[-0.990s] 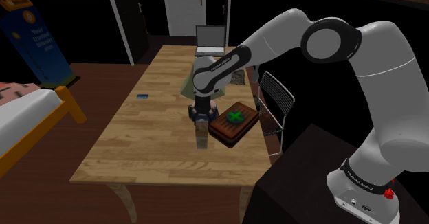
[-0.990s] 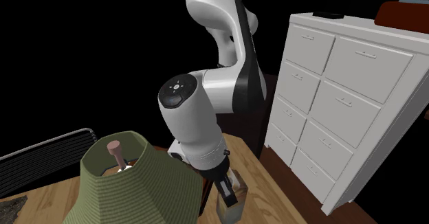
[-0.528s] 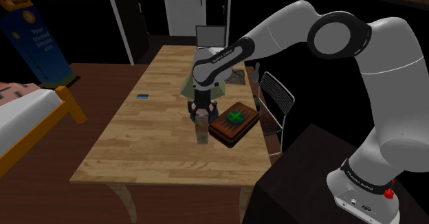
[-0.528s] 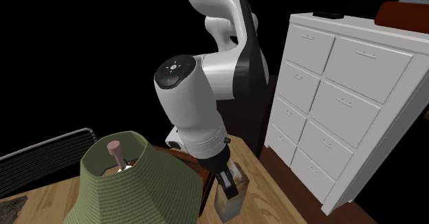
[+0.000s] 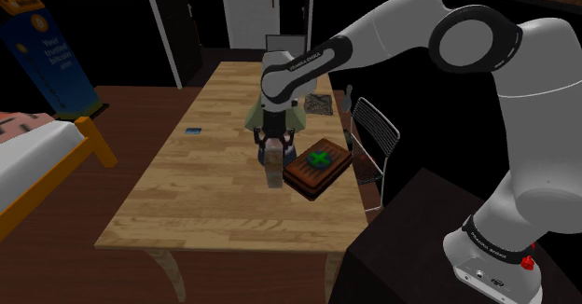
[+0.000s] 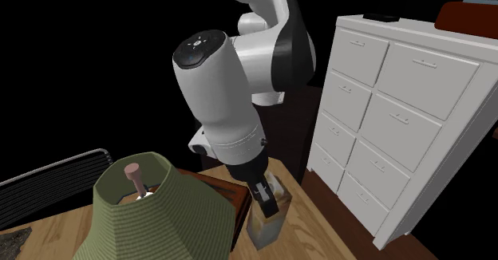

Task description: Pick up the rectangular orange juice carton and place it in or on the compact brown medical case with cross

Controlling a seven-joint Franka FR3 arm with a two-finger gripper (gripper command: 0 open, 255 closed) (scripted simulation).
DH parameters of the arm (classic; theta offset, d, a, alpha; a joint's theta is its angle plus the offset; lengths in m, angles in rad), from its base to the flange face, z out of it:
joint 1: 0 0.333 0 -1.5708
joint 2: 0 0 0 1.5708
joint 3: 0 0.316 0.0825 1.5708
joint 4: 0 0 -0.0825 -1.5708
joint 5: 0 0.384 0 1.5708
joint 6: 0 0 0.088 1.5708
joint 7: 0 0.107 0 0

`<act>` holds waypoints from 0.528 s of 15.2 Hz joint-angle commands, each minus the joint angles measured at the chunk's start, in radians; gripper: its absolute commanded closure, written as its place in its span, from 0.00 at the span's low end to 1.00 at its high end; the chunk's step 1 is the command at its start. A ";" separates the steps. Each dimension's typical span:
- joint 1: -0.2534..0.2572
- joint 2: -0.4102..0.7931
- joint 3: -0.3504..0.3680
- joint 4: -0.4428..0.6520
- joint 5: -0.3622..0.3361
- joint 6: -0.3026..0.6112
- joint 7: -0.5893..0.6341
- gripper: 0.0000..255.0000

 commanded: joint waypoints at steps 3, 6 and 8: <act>-0.002 -0.029 0.003 0.012 0.002 -0.039 0.007 1.00; -0.004 -0.050 0.004 0.021 0.003 -0.069 0.012 1.00; -0.005 -0.063 0.005 0.029 0.004 -0.089 0.015 1.00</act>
